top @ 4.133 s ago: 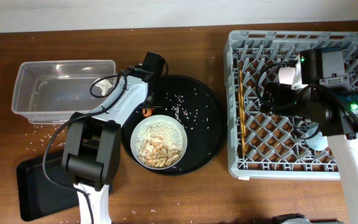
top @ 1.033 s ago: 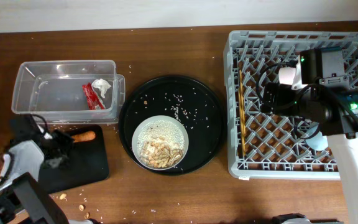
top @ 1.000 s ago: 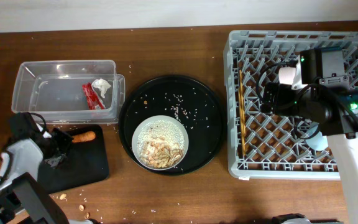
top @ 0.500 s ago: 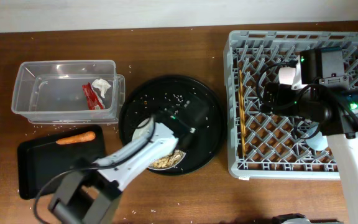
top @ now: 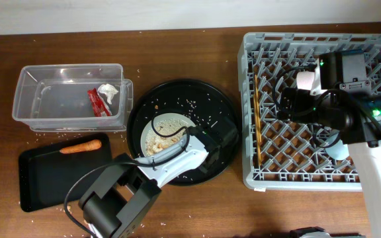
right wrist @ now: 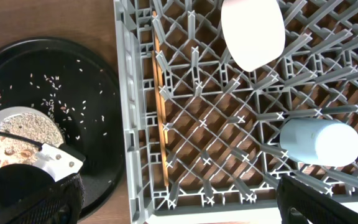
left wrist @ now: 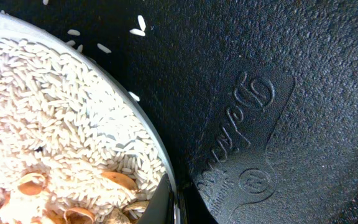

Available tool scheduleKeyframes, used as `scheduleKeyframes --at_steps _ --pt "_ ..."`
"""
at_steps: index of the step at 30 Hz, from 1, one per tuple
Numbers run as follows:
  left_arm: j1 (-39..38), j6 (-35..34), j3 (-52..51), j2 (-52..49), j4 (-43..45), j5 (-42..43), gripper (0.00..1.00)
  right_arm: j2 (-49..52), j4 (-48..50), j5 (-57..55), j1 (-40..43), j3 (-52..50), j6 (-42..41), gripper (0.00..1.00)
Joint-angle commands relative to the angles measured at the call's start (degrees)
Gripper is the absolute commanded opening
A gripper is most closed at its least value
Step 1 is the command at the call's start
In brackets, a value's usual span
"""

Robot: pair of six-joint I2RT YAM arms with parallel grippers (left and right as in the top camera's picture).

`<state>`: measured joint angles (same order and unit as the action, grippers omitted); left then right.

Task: Sort waste into correct bins and load items into the dishwasher rack
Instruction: 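Grasp the rim of the white food plate with the left gripper, then tip the plate over the black board to dump the food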

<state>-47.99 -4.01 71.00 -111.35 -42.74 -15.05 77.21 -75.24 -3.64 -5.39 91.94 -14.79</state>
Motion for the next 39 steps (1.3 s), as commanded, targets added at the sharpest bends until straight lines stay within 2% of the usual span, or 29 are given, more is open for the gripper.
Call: scheduleKeyframes --at_steps 1,4,5,6,11,13,16,17,18,22,24,26,30,34,39 --pt "-0.02 2.40 2.86 -1.95 0.15 0.17 0.00 -0.22 0.02 -0.48 0.22 0.20 -0.04 0.98" --pt "-0.02 2.56 3.43 -1.95 0.33 -0.02 0.00 -0.22 0.00 -0.48 0.22 0.20 -0.04 0.98" --pt "-0.04 1.88 4.09 -1.95 -0.98 -3.10 0.00 -0.22 0.00 -0.48 0.22 0.20 -0.04 0.98" --pt "-0.31 -0.42 7.63 -1.90 -5.97 -7.37 0.00 -0.22 0.02 -0.48 0.22 0.20 -0.04 0.98" --pt "-0.76 -2.29 22.40 -1.88 -18.69 -11.56 0.00 -0.22 0.00 -0.50 0.22 0.20 -0.04 0.98" --pt "-0.76 -6.95 26.36 -1.42 -25.73 -13.55 0.00 -0.22 0.02 -0.48 0.22 0.20 -0.04 0.98" --pt "0.09 -16.48 27.32 4.96 -34.40 -13.11 0.00 -0.22 0.00 -0.50 0.22 0.20 -0.04 0.98" --pt "0.57 -17.22 27.32 6.62 -35.50 -11.21 0.00 -0.22 0.00 -0.48 0.22 0.20 -0.04 0.98" --pt "2.27 -17.29 27.30 8.96 -36.44 -5.22 0.00 -0.22 0.00 -0.48 0.22 0.20 -0.04 0.98" --pt "11.06 -22.58 26.45 12.76 -44.35 -3.72 0.00 -0.22 0.02 -0.48 0.22 0.20 -0.04 0.98" --pt "20.22 -24.00 14.01 21.44 -40.33 -0.79 0.00 -0.22 0.02 -0.48 0.22 0.20 -0.04 0.98" --pt "24.87 -23.28 7.37 26.03 -36.28 2.12 0.00 -0.22 0.00 -0.50 0.22 0.20 -0.04 0.98" --pt "38.21 -16.41 -5.46 33.38 -27.02 12.50 0.00 -0.22 0.00 -0.48 0.22 0.20 -0.04 0.98" --pt "47.58 -8.02 -12.28 33.48 -18.97 23.32 0.00 -0.22 0.00 -0.48 0.22 0.20 -0.04 0.98" --pt "57.99 2.23 -12.70 37.62 -16.81 42.93 0.00 -0.22 0.00 -0.48 0.22 0.20 -0.04 0.98"
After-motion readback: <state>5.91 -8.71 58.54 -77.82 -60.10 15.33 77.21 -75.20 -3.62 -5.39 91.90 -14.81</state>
